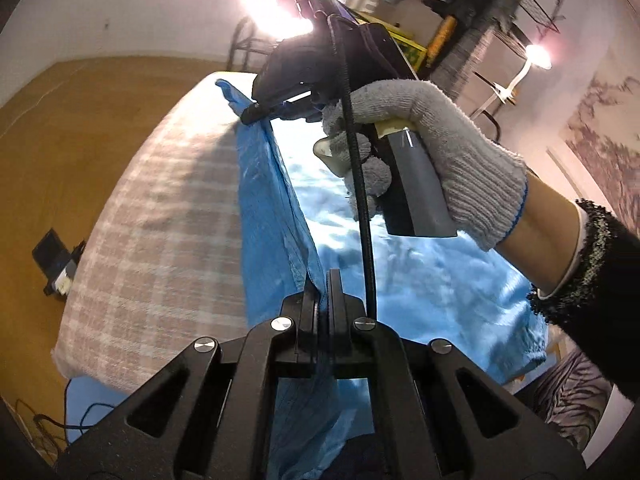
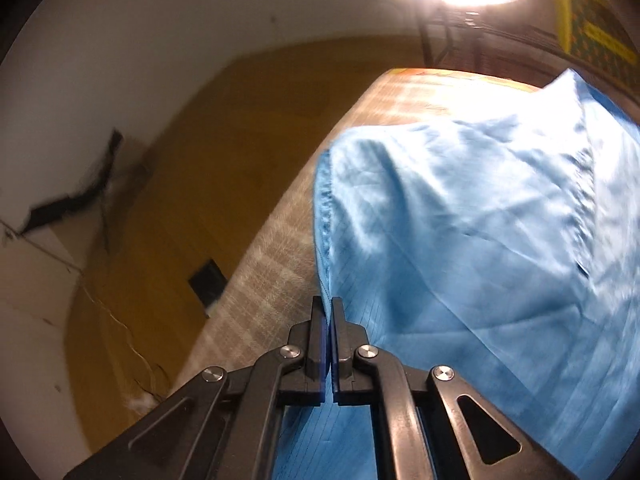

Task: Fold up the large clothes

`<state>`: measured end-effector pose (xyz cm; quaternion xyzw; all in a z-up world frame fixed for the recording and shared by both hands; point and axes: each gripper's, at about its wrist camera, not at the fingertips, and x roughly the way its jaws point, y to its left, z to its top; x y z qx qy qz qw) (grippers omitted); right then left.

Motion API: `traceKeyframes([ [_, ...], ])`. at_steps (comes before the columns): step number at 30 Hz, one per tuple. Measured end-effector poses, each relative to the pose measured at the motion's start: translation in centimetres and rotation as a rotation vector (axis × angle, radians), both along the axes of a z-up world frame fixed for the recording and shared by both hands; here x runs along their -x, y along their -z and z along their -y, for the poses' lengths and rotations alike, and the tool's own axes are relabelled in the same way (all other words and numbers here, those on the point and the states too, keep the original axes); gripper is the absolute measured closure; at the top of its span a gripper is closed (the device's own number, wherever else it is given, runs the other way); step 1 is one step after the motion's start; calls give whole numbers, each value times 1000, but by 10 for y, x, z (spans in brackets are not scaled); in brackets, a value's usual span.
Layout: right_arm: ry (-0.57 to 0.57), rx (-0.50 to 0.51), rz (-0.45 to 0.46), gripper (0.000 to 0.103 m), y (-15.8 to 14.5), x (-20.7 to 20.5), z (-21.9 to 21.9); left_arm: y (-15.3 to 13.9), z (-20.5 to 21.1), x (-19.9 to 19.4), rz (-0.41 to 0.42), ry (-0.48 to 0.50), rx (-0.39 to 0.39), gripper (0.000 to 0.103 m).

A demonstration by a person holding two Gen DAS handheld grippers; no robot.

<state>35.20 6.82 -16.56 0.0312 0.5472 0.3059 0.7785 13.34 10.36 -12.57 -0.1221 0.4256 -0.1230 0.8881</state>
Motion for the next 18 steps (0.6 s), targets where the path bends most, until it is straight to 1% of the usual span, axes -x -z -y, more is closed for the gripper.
traceKeyframes([
  [2, 30, -82, -9, 103, -6, 4, 26, -6, 19, 1, 13, 42, -20, 103],
  [9, 130, -263, -6, 103, -15, 18, 111, -22, 76, 6, 44, 168, -79, 103],
  [12, 211, -357, -41, 103, -10, 20, 157, -29, 97, 8, 66, 212, -101, 103],
  [15, 279, -452, -62, 103, -2, 21, 193, -31, 115, 6, 66, 245, -111, 103],
  [16, 310, -485, -79, 103, 3, 22, 207, -29, 120, 6, 63, 252, -118, 103],
  [18, 374, -514, -125, 103, 20, 21, 230, -21, 131, 2, 40, 271, -129, 103],
])
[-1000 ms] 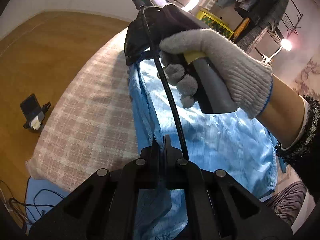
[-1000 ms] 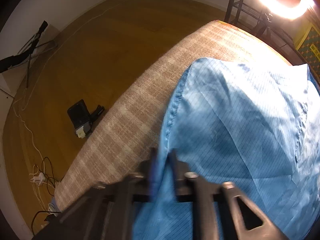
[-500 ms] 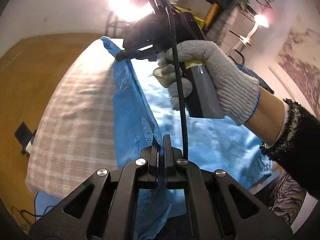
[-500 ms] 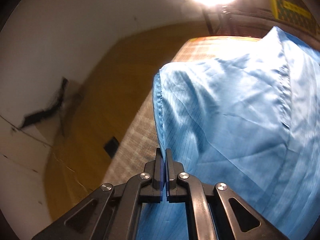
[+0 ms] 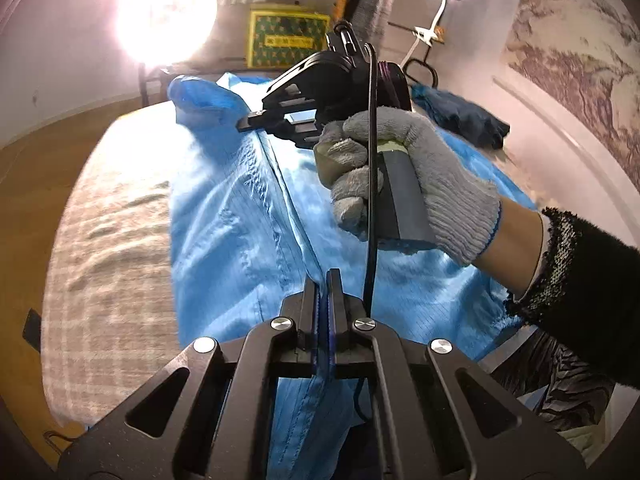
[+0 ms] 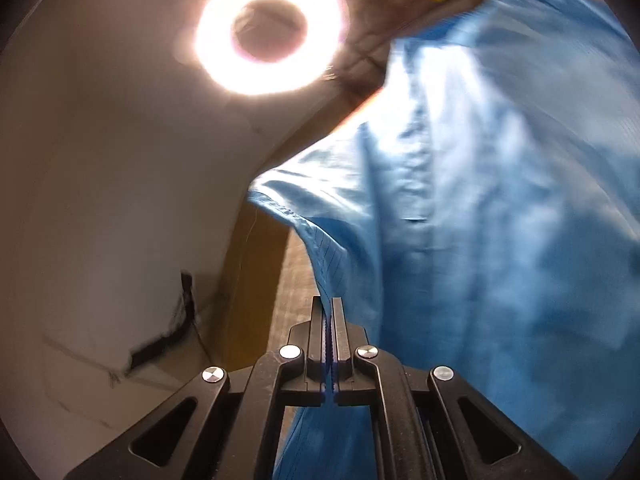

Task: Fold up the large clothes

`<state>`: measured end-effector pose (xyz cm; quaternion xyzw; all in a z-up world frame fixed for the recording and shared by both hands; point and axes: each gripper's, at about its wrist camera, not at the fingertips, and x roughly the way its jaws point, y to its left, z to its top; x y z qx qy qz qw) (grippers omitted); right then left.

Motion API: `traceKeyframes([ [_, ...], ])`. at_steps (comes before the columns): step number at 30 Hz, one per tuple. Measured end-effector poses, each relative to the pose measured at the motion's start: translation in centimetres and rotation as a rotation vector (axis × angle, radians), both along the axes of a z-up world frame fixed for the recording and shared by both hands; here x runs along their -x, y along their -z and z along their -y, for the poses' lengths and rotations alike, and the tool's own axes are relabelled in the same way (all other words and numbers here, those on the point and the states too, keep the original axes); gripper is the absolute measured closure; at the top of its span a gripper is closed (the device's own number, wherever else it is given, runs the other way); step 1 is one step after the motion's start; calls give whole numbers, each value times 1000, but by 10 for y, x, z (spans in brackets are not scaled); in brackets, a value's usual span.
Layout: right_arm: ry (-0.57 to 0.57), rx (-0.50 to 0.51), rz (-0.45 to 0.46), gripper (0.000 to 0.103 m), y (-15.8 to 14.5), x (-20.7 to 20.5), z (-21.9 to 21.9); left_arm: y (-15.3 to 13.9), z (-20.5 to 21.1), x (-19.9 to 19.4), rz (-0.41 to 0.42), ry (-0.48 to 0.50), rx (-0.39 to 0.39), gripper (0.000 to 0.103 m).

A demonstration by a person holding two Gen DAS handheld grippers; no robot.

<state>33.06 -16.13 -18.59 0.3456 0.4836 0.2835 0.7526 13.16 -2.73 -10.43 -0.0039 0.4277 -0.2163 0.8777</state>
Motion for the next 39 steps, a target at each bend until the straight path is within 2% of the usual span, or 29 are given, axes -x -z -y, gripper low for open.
traceKeyframes([
  [3, 32, -5, -63, 103, 20, -3, 16, 14, 14, -4, -49, 17, -8, 103],
  [8, 27, 139, -95, 103, 30, -8, 17, 27, 29, -4, -86, 55, -32, 103],
  [10, -9, 238, -66, 99, 26, -13, 14, 30, 31, -3, -94, 64, -27, 103],
  [14, -53, 275, 19, 102, 11, -21, 19, 36, 29, 0, -127, 79, 18, 101],
  [19, -132, 350, 41, 103, 9, -27, 2, 27, 6, 20, -206, 128, 121, 99],
  [21, -170, 363, 41, 95, 9, -23, -3, 15, -12, 32, -208, 127, 190, 98],
  [22, -179, 377, 36, 77, 10, -20, 5, 9, -22, 36, -200, 125, 218, 95],
  [23, -178, 385, 37, 60, 7, -15, 7, 4, -31, 40, -182, 115, 229, 93],
  [24, -172, 392, 38, 58, 6, -10, 12, -1, -45, 45, -148, 83, 225, 86],
  [25, -179, 386, 40, 58, 2, -3, 16, -3, -56, 45, -133, 46, 213, 77],
  [27, -202, 370, 51, 58, -9, 16, 24, 4, -85, 40, -150, -55, 224, 70],
  [29, -227, 373, 57, 58, -20, 40, 31, 18, -110, 34, -195, -149, 247, 68],
  [31, -262, 379, 48, 58, -23, 65, 33, 34, -129, 30, -235, -224, 246, 58],
  [35, -339, 388, -5, 58, -12, 124, 30, 68, -154, 24, -368, -304, 281, 57],
  [39, -370, 348, -75, 58, 11, 157, 25, 84, -158, 32, -426, -300, 313, 57],
])
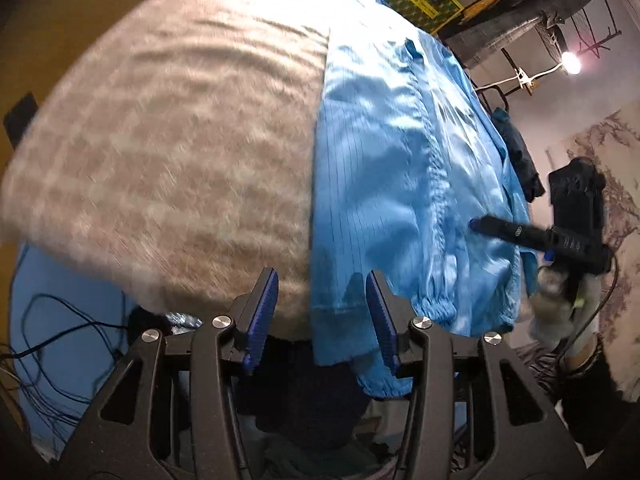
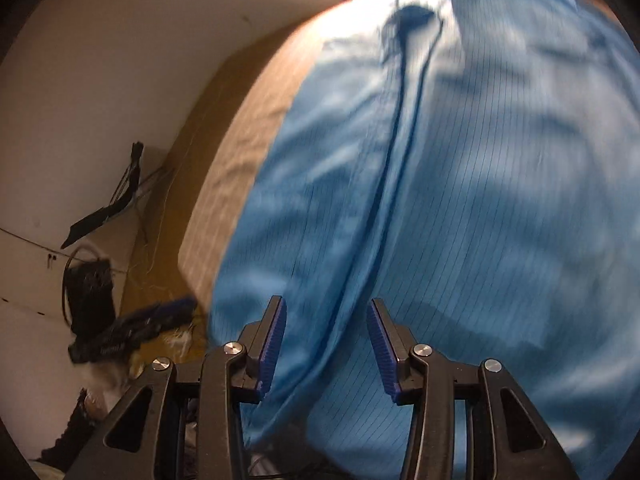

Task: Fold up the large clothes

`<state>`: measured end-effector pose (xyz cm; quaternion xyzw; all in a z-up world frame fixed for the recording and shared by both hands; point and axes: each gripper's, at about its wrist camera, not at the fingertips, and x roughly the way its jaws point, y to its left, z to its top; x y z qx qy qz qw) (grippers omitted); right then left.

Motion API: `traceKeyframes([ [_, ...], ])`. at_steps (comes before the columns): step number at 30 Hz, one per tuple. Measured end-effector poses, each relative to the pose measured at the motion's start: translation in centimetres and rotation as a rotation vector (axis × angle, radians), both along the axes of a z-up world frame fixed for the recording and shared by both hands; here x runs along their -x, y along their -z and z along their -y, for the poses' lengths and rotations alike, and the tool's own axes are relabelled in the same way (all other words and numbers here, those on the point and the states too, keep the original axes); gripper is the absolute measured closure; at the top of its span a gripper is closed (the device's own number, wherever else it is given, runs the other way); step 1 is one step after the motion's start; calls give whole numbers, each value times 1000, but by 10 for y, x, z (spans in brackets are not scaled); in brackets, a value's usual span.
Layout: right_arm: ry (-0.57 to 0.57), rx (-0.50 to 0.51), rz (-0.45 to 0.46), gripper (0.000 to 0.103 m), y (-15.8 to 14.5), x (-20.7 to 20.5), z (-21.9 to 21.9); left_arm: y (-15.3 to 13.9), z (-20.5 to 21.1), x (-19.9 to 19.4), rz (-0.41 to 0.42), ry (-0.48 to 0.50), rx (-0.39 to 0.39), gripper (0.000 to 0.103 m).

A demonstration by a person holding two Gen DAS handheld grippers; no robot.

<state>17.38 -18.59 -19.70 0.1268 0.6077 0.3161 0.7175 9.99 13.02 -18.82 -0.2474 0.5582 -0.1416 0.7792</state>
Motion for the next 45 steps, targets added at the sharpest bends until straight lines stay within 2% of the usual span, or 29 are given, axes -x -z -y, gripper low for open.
traceKeyframes([
  [3, -47, -8, -35, 59, 16, 18, -13, 11, 7, 3, -34, 16, 51, 57],
  [4, -58, -6, -39, 62, 20, 20, -18, 15, 10, 3, -51, 17, 73, 71],
  [5, -67, -6, -44, 76, 23, 22, -22, 17, 15, 1, -64, 21, 78, 87],
  [6, -76, -13, -51, 82, 27, 24, -26, 19, 19, 0, -70, 30, 62, 101],
  [8, -76, -55, -72, 97, 30, 26, -31, 10, 19, 2, -39, 30, 33, 101],
  [11, -64, -138, -77, 101, 25, 28, -32, -11, 9, 8, 29, 8, 13, 101],
  [13, -77, -102, -34, 102, 22, 28, -34, -8, 11, 8, 23, 18, -17, 101],
  [16, -77, -56, -59, 102, 38, 27, -34, 3, 26, 8, 2, 67, -114, 101],
  [18, -77, -34, -65, 103, 46, 28, -37, 1, 32, 10, 18, 86, -171, 101],
  [21, -93, -19, -14, 95, 35, 30, -41, -15, 32, 12, 71, 80, -205, 100],
  [22, -93, -9, 11, 83, 30, 31, -43, -21, 30, 14, 89, 66, -217, 97],
  [23, -88, 0, 39, 62, 23, 33, -45, -27, 29, 16, 109, 55, -213, 97],
  [25, -54, 15, 128, 53, 3, 35, -36, -39, 29, 20, 149, 47, -216, 97],
  [28, -29, 27, 203, 49, -19, 41, -24, -57, 37, 25, 226, 51, -227, 97],
  [31, 2, 59, 290, 49, -38, 53, -5, -74, 52, 23, 291, 65, -205, 97],
  [34, 78, 90, 367, 49, -54, 67, 25, -86, 73, 18, 339, 100, -162, 97],
  [38, 212, 86, 440, 49, -76, 79, 76, -97, 110, 8, 374, 174, -151, 96],
  [39, 230, 89, 447, 49, -81, 82, 87, -98, 119, 6, 371, 193, -135, 94],
  [40, 252, 101, 456, 48, -86, 84, 99, -98, 127, 5, 366, 208, -127, 82],
  [42, 291, 140, 475, 42, -95, 86, 123, -98, 146, 0, 364, 248, -121, 67],
  [43, 303, 157, 478, 36, -100, 88, 133, -98, 152, -1, 366, 264, -119, 66],
  [45, 332, 197, 473, 33, -105, 91, 157, -97, 169, -4, 365, 304, -122, 66],
])
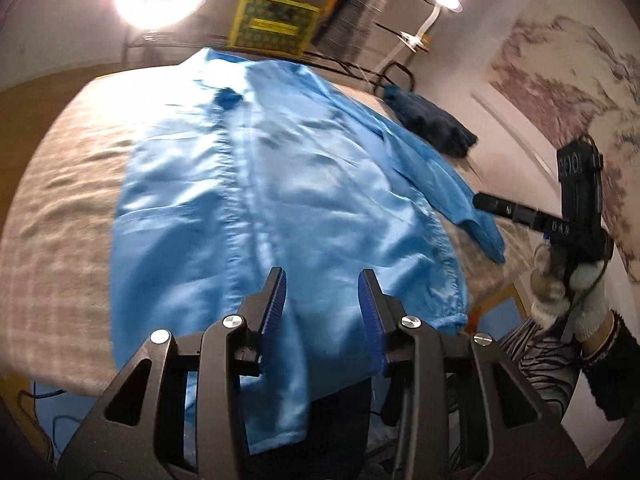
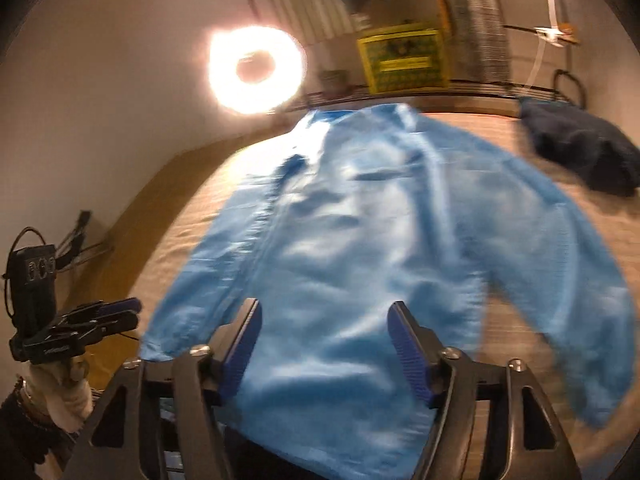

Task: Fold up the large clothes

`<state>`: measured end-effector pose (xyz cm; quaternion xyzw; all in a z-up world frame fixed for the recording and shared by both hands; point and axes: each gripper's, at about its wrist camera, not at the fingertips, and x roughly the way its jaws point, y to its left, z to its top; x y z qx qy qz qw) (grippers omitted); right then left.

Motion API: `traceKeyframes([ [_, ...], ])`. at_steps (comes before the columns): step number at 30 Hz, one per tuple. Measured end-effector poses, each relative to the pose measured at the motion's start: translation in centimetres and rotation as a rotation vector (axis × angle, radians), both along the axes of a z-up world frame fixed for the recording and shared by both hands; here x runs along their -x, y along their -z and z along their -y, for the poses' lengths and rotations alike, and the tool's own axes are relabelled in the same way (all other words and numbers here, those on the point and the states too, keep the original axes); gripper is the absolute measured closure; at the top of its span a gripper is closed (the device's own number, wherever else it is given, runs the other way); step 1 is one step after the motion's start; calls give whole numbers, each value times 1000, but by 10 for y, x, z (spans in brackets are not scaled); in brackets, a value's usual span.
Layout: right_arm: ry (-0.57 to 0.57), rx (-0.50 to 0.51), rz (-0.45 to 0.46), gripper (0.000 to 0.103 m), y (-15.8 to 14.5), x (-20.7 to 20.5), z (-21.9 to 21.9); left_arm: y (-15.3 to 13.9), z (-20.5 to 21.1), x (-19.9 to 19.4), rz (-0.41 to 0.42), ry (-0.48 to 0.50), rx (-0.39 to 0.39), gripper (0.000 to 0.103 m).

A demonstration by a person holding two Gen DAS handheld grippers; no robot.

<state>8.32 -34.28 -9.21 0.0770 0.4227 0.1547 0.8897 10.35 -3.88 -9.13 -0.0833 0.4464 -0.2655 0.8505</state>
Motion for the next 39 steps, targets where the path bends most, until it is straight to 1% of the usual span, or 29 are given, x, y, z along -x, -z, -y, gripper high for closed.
traceKeyframes([
  [5, 131, 7, -17, 33, -1, 8, 69, 7, 39, -9, -17, 80, -4, 66],
  [11, 254, 21, -1, 34, -1, 22, 129, 16, 90, -16, -37, 185, -10, 66],
  [13, 314, 46, -4, 34, 2, 26, 152, 19, 102, -17, -41, 213, -15, 66],
  [15, 395, 61, -22, 34, 8, 27, 181, 22, 110, -18, -46, 233, -17, 66],
  [18, 519, 39, -64, 32, 21, 30, 226, 26, 116, -21, -60, 245, -14, 66],
  [19, 563, 31, -83, 29, 26, 32, 242, 27, 117, -23, -70, 247, -9, 66],
  [22, 663, -3, -153, 29, 46, 36, 283, 32, 116, -32, -97, 235, 2, 66],
  [24, 700, -31, -190, 29, 57, 41, 302, 34, 115, -37, -108, 225, 10, 66],
  [27, 695, -70, -219, 29, 69, 41, 311, 35, 113, -44, -119, 211, 26, 66],
  [32, 679, -65, -280, 31, 88, 28, 318, 37, 106, -50, -127, 185, 36, 66],
  [33, 669, -65, -291, 34, 91, 25, 317, 37, 103, -51, -127, 179, 36, 66],
  [36, 659, -66, -296, 59, 96, 16, 317, 37, 95, -53, -126, 156, 38, 66],
  [37, 642, -93, -293, 82, 96, 15, 316, 37, 93, -54, -125, 148, 39, 66],
  [38, 623, -134, -293, 95, 96, 14, 316, 36, 91, -54, -123, 141, 41, 66],
  [39, 618, -159, -281, 97, 94, 16, 314, 35, 87, -55, -120, 131, 44, 66],
])
